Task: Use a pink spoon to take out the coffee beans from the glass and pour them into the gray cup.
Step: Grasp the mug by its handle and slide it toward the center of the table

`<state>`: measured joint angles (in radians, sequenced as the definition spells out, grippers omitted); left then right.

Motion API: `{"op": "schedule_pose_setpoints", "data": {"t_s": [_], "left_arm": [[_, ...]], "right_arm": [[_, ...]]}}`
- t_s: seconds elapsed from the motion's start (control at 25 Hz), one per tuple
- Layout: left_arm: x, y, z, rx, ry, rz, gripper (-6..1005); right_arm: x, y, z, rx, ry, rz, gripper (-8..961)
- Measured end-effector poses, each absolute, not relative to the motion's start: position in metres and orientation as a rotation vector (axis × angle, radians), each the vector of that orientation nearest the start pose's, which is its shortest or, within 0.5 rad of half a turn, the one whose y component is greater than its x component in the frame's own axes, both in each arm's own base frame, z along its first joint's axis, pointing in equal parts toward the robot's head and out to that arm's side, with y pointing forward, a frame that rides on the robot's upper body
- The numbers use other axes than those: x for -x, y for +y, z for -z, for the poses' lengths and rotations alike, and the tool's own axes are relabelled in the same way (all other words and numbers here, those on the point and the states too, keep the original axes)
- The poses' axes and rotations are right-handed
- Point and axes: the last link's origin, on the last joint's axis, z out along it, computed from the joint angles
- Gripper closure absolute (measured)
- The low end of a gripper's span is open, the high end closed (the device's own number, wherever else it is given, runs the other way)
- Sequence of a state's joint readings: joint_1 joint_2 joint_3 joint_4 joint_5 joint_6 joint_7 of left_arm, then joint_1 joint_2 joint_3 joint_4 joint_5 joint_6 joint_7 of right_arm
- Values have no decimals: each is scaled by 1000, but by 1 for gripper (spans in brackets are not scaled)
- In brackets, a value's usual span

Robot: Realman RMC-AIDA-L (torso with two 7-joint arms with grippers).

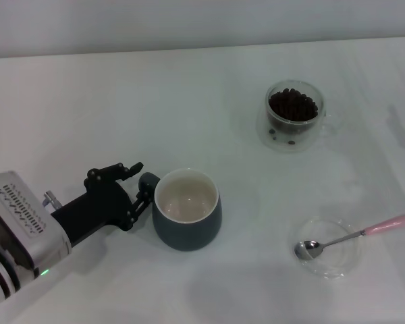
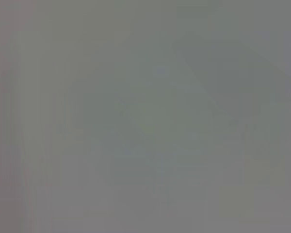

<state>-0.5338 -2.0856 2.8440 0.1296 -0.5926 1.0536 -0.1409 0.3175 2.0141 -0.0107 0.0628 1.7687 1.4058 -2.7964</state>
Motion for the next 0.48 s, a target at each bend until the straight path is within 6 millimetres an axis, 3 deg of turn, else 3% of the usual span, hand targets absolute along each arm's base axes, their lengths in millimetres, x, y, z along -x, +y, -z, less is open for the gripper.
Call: {"op": "schedule_pose_setpoints", "data": {"t_s": [0.48], "left_arm": [[288,289,118,2417,-37,454,793]], "right_arm": [[-383,273,-42,1419,587,-765,112]]}}
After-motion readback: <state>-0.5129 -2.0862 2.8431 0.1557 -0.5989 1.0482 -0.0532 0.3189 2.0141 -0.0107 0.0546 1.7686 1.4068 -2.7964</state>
